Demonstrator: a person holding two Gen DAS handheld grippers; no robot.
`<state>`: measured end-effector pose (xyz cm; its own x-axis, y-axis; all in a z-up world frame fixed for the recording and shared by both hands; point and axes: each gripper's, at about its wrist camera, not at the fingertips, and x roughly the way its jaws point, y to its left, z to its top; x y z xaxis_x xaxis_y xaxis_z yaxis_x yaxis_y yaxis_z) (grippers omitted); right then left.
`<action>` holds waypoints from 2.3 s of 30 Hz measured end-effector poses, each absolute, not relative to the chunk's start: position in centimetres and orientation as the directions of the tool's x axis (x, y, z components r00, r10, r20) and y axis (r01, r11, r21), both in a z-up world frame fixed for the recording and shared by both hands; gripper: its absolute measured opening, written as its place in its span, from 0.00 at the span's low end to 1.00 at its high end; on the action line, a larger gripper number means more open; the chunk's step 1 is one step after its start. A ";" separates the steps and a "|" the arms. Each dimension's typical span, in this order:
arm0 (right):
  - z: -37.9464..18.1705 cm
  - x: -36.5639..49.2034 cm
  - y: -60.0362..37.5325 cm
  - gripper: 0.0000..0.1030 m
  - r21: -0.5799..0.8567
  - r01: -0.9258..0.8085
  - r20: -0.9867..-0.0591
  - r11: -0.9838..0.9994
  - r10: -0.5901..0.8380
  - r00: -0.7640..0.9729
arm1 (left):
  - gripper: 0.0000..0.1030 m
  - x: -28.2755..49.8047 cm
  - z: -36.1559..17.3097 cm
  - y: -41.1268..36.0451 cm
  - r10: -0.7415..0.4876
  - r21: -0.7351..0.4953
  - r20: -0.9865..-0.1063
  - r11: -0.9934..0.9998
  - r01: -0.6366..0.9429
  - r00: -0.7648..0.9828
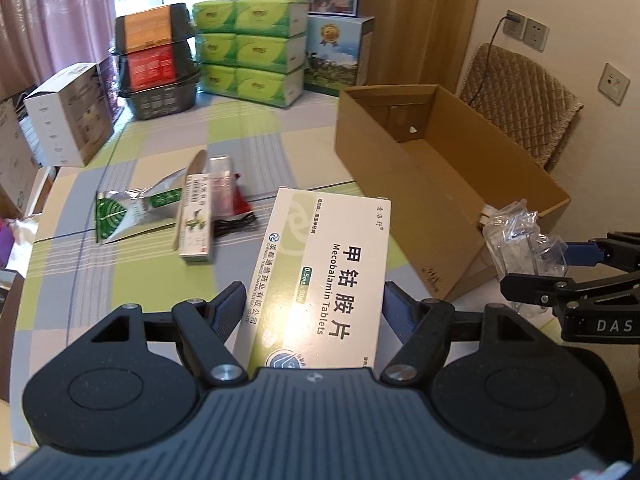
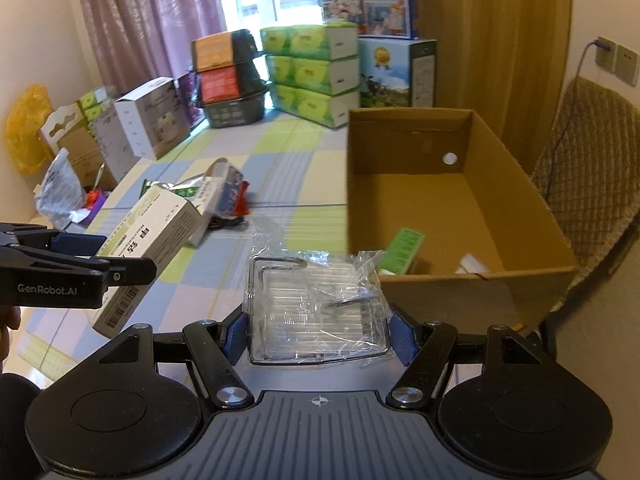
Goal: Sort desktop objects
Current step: 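Carry the soap dish and Mecobalamin box into the cardboard box and release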
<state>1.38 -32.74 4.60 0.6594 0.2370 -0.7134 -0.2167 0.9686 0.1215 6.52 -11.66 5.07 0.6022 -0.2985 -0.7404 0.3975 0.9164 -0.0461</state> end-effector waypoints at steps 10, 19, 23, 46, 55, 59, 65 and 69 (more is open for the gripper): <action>4.7 1.4 -35.4 0.65 0.134 -0.177 -0.708 0.975 0.219 0.671 | 0.67 6.5 5.3 -14.5 -0.339 -0.075 -0.736 0.901 0.426 0.587; 4.8 1.5 -37.1 0.65 0.141 -0.146 -0.705 0.979 0.203 0.680 | 0.67 6.8 5.7 -16.8 -0.373 -0.103 -0.734 0.887 0.450 0.568; 4.9 1.7 -38.0 0.65 0.140 -0.129 -0.704 0.982 0.191 0.684 | 0.67 6.9 5.9 -17.9 -0.383 -0.103 -0.732 0.879 0.465 0.563; 5.5 5.8 -43.5 0.65 0.102 -0.086 -0.688 0.991 0.133 0.713 | 0.68 10.4 6.0 -25.0 -0.431 -0.127 -0.729 0.848 0.514 0.532; 5.0 8.8 -45.2 0.65 0.090 -0.071 -0.694 0.993 0.114 0.711 | 0.68 12.7 5.1 -27.5 -0.447 -0.152 -0.734 0.842 0.518 0.511; 4.8 9.6 -45.7 0.65 0.090 -0.064 -0.696 0.994 0.109 0.709 | 0.68 13.5 4.7 -28.2 -0.452 -0.160 -0.739 0.839 0.521 0.501; 4.2 10.7 -46.2 0.65 0.083 -0.058 -0.705 0.995 0.100 0.702 | 0.68 14.9 3.9 -28.7 -0.456 -0.178 -0.744 0.840 0.513 0.488; 4.0 11.4 -46.6 0.65 0.086 -0.045 -0.708 0.995 0.093 0.700 | 0.68 15.6 3.8 -28.9 -0.464 -0.192 -0.741 0.839 0.509 0.485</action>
